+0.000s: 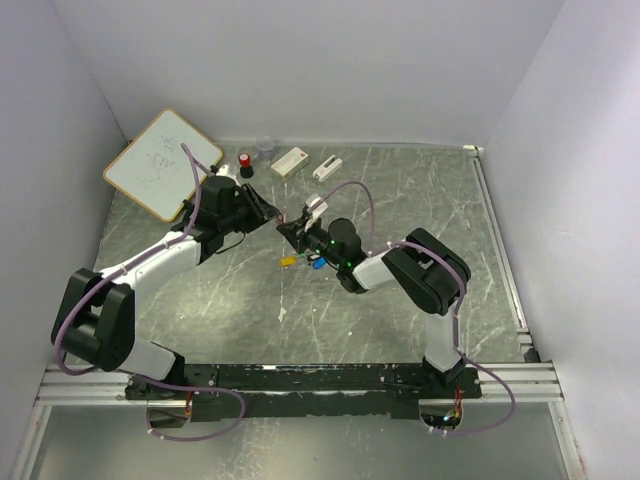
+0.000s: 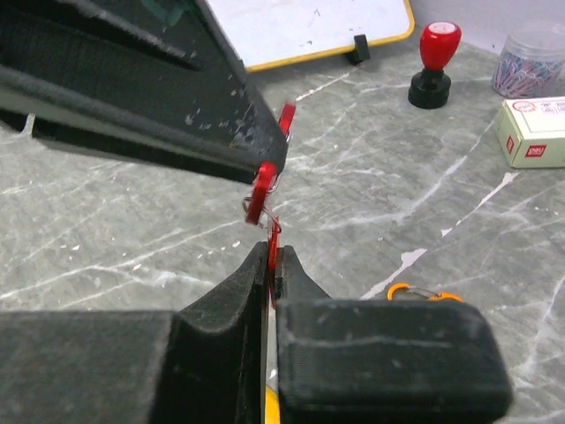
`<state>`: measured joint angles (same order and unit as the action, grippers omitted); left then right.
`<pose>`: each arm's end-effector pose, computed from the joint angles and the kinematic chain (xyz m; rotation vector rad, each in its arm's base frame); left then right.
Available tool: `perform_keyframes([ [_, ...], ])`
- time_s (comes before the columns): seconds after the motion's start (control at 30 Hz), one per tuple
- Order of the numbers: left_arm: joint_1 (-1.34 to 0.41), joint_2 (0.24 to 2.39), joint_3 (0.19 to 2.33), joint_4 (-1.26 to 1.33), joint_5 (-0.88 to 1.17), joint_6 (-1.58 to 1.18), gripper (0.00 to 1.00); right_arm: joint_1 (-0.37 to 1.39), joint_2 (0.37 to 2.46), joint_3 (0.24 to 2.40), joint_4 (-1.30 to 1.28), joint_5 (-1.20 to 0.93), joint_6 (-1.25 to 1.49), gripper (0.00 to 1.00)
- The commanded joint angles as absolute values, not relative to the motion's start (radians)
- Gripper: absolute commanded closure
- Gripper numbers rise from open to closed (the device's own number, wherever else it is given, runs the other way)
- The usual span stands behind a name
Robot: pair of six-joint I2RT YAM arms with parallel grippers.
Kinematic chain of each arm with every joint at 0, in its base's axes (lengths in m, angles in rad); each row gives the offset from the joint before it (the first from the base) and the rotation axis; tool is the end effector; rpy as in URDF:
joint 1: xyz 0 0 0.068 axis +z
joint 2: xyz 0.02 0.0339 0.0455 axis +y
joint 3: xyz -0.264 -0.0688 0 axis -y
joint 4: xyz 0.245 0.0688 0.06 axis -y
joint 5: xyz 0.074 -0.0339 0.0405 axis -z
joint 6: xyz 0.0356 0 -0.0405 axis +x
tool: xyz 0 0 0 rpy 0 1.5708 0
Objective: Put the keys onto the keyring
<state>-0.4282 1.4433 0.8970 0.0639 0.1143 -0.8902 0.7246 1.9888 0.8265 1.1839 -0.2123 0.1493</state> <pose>0.2929 -0.1382 0.2486 -0.4261 2.1418 -0.9076 0.2858 0.2630 0.1561 -0.6225 1.4886 0.8485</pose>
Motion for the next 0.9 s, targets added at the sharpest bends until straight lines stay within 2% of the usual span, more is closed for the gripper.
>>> perform_keyframes([
  [0.0,-0.434,1.458,0.957,0.096,0.124,-0.9,0.55,0.72,1.946,0.772,1.131,-0.171,0.148,1.0],
  [0.43,-0.431,1.463,0.956,0.09,0.093,-0.898,0.52,0.721,1.803,0.675,1.03,-0.123,0.15,1.0],
  [0.7,-0.402,1.432,0.949,0.072,0.07,-0.881,0.52,0.698,1.677,0.926,0.347,-0.069,0.131,1.0],
  [0.87,-0.389,1.42,0.927,0.078,0.08,-0.884,0.53,0.679,1.636,1.038,0.117,0.092,0.086,1.0],
])
